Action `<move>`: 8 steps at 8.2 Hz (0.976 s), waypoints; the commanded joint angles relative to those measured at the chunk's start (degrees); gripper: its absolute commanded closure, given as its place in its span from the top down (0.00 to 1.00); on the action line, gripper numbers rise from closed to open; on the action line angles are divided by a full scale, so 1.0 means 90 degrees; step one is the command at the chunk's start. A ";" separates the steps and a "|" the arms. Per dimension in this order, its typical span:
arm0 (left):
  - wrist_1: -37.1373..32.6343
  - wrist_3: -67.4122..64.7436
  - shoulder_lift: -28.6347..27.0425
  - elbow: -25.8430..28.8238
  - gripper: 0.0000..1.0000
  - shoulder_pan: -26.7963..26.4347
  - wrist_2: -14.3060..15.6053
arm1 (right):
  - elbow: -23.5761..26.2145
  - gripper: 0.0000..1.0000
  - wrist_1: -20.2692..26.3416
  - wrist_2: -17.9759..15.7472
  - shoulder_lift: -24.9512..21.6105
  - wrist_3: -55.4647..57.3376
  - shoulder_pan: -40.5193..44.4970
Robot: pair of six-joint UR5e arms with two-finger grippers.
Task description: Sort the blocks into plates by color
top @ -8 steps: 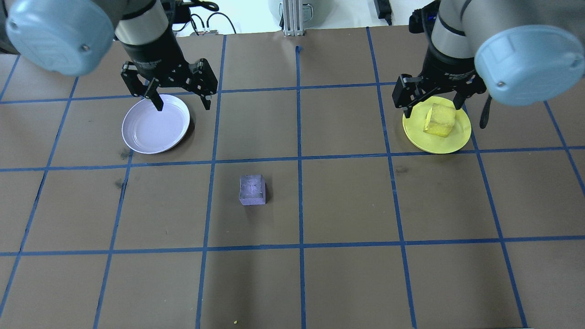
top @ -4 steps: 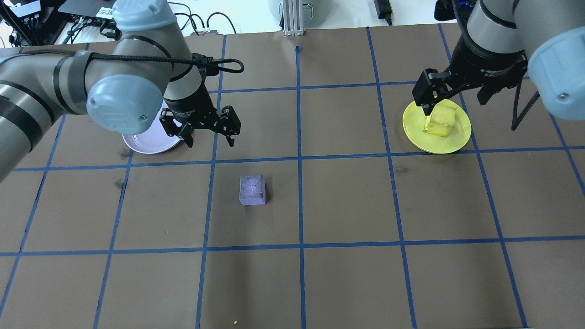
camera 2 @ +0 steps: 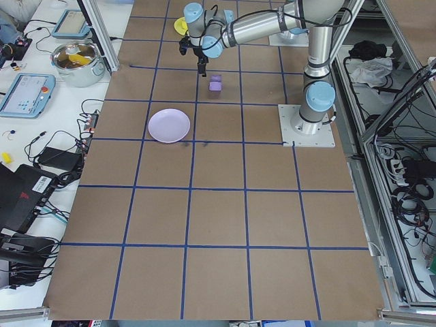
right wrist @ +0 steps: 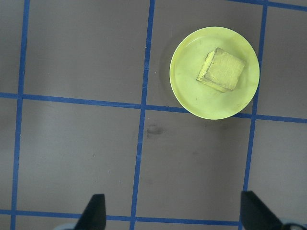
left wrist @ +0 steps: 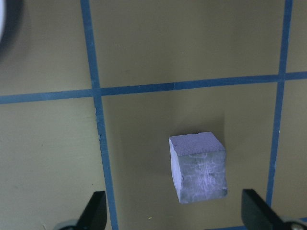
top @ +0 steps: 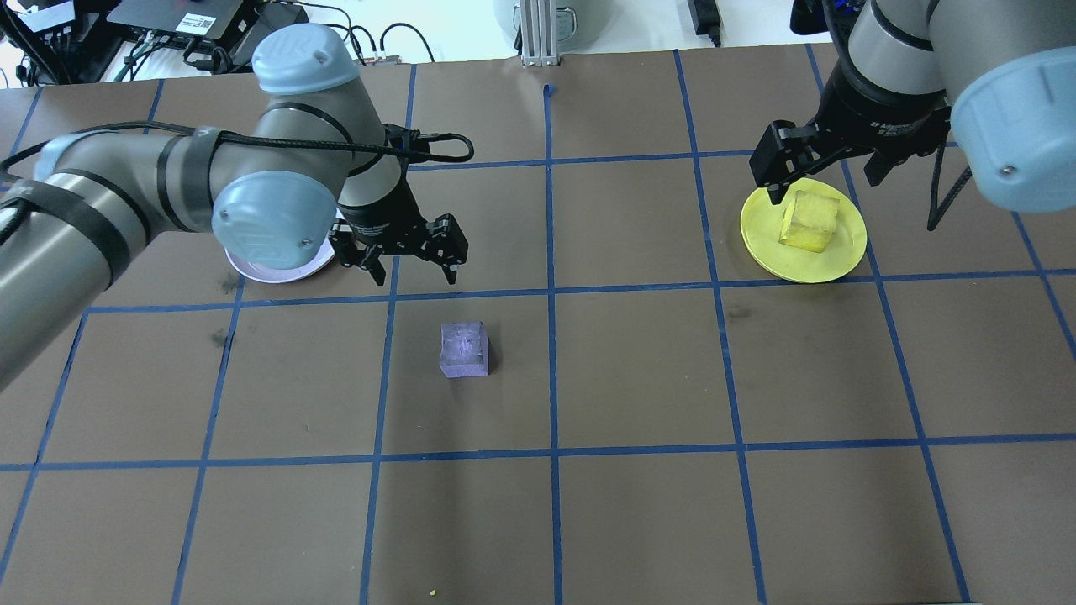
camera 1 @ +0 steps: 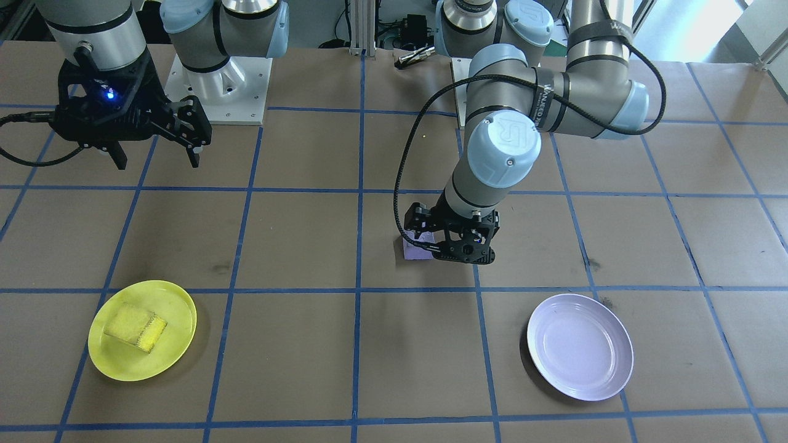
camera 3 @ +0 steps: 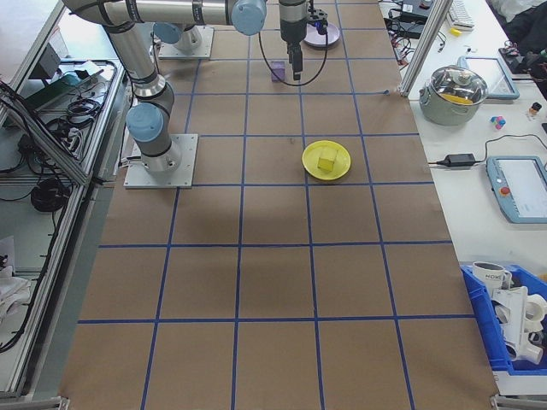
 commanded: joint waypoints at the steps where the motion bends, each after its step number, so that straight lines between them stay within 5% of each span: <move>1: 0.0169 -0.0067 -0.0222 -0.0127 1.00 -0.0207 -0.0030 | 0.0011 1.00 -0.0244 0.0119 0.0028 0.0033 -0.0005; 8: 0.0520 -0.0145 -0.0427 -0.0586 1.00 -0.0197 0.0029 | 0.0157 1.00 -0.0119 0.0061 -0.0196 0.0101 0.0054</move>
